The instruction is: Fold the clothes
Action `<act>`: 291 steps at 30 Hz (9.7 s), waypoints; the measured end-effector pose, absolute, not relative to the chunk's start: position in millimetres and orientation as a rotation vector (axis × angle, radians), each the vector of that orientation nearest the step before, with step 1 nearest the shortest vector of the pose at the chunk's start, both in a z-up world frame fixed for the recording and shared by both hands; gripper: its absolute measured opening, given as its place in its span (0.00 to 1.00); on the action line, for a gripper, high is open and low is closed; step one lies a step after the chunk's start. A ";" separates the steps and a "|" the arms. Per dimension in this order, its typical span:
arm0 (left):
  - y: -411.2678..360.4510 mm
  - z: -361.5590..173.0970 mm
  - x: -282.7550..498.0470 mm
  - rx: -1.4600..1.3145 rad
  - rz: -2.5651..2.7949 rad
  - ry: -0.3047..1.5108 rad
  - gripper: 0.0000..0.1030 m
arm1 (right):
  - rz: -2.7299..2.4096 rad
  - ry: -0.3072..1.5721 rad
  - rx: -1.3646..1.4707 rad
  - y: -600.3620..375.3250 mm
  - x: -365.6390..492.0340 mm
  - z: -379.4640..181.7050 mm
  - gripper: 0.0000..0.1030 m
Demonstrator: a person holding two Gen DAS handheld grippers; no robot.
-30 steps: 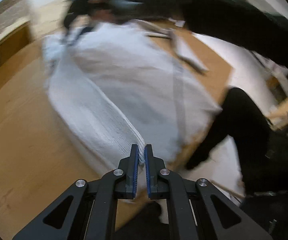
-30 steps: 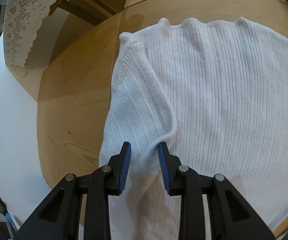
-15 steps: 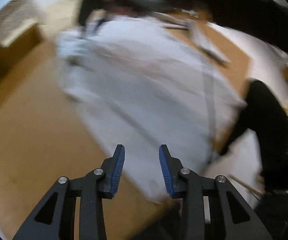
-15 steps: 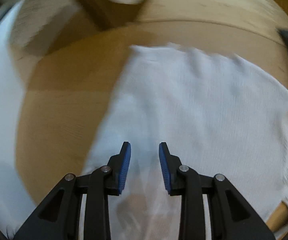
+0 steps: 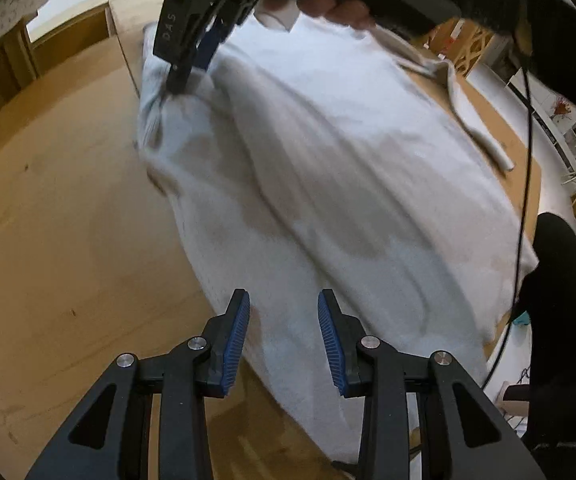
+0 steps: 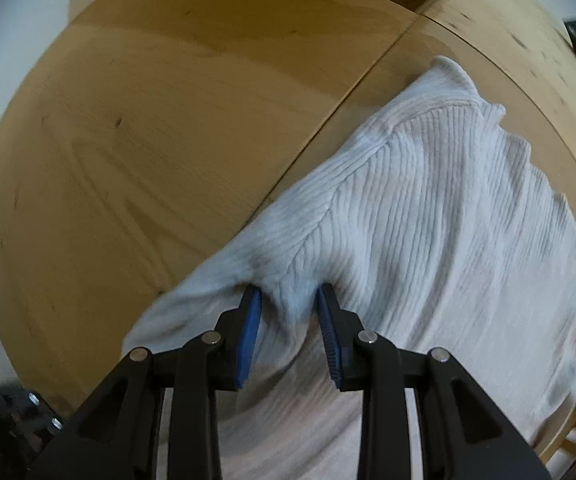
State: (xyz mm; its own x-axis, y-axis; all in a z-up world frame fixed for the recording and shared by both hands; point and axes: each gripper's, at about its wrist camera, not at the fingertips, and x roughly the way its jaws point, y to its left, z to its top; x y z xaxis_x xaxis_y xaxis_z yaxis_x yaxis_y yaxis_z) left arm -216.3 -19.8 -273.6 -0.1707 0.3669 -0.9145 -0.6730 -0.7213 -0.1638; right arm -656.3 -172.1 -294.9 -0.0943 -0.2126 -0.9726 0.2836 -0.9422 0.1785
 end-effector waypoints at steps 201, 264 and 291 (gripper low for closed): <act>56.6 -262.2 -171.2 -1.237 1.970 0.560 0.30 | -2.855 -0.347 1.807 214.8 -585.6 -283.9 0.03; 40.8 -213.4 -132.6 -1.191 2.077 0.542 0.42 | -2.586 -0.227 1.662 333.8 -273.4 -111.9 0.30; 140.7 -178.3 -74.0 -1.185 2.029 0.464 0.42 | -2.445 -0.650 1.784 395.3 34.2 -193.2 0.09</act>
